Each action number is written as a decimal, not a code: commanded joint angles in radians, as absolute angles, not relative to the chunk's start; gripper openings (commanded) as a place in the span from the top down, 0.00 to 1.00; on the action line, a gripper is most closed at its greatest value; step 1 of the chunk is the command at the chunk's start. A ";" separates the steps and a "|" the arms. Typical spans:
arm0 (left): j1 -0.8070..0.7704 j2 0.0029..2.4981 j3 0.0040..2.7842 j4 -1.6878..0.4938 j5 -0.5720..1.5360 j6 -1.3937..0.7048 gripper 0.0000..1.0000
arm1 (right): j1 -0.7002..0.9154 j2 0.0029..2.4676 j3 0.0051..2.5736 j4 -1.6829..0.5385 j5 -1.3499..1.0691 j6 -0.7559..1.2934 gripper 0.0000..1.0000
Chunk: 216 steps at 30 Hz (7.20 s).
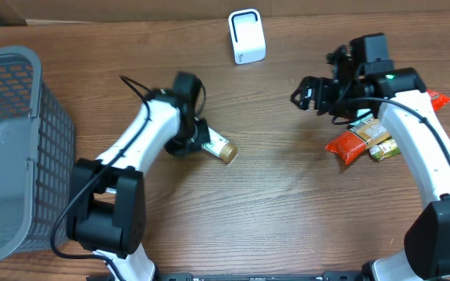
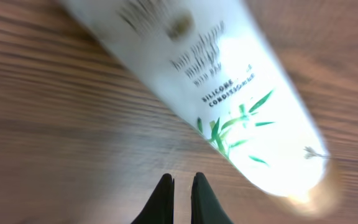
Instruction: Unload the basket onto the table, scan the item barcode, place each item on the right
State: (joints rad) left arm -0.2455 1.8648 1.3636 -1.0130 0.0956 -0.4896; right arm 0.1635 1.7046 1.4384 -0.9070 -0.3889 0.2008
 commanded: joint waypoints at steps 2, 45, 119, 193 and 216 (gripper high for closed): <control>-0.173 1.776 1.594 -1.152 0.012 -0.470 0.95 | 0.252 1.707 1.461 -0.861 -0.408 0.123 0.00; -0.027 1.700 2.003 -1.357 -0.015 -0.426 0.00 | 0.717 2.154 1.525 -0.591 -0.150 -0.013 0.52; -0.027 1.700 2.003 -1.357 -0.015 -0.426 0.00 | 0.439 1.998 1.592 -0.973 -0.418 0.097 0.96; -0.027 1.700 2.003 -1.357 -0.014 -0.426 0.00 | 0.377 2.014 1.481 -0.847 -0.245 -0.022 0.82; -0.027 1.700 2.003 -1.357 -0.015 -0.426 0.01 | 0.461 2.041 1.386 -0.768 -0.257 0.000 0.91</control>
State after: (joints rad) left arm -0.0261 1.6928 1.9953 -1.3586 -0.0086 -0.4408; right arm 0.4461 2.0148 1.4029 -0.7639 -0.2474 -0.0021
